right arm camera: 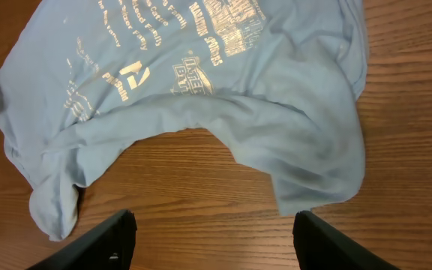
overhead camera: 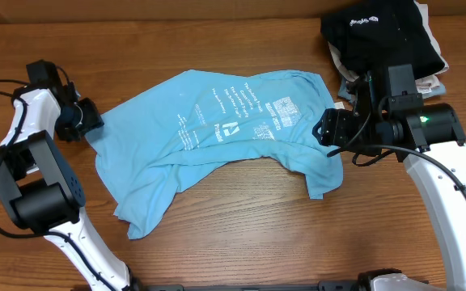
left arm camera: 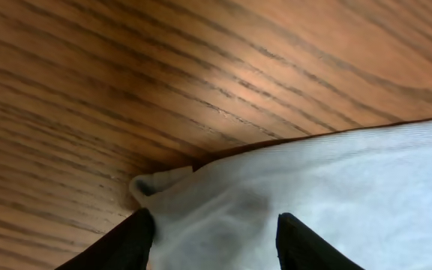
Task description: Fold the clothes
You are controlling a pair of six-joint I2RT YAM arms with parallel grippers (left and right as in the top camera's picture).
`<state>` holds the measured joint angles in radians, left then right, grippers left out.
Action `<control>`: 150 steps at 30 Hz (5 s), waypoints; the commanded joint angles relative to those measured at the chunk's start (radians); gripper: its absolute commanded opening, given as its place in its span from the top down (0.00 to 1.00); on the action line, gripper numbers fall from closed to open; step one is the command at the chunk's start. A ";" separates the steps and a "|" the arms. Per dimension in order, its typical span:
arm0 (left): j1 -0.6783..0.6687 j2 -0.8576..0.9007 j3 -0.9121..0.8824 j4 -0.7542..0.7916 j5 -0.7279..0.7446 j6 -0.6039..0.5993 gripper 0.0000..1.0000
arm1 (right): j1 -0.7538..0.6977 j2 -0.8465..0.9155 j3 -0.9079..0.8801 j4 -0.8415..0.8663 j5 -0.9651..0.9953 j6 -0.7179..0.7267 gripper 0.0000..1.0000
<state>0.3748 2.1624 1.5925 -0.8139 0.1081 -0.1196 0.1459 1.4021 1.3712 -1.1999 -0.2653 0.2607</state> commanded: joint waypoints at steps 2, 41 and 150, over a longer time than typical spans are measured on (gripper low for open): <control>0.005 0.017 0.008 0.010 -0.045 0.019 0.45 | 0.005 0.001 0.023 0.003 -0.006 -0.003 0.29; -0.022 0.036 0.120 -0.123 -0.029 0.021 0.96 | 0.005 0.002 0.023 0.149 -0.006 -0.008 0.30; -0.217 0.024 0.994 -0.864 -0.076 0.124 0.96 | 0.016 0.563 -0.175 0.665 0.307 -0.134 0.52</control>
<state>0.1566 2.2009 2.5656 -1.6798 0.0471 -0.0174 0.1642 1.9499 1.1931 -0.5282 0.0486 0.1242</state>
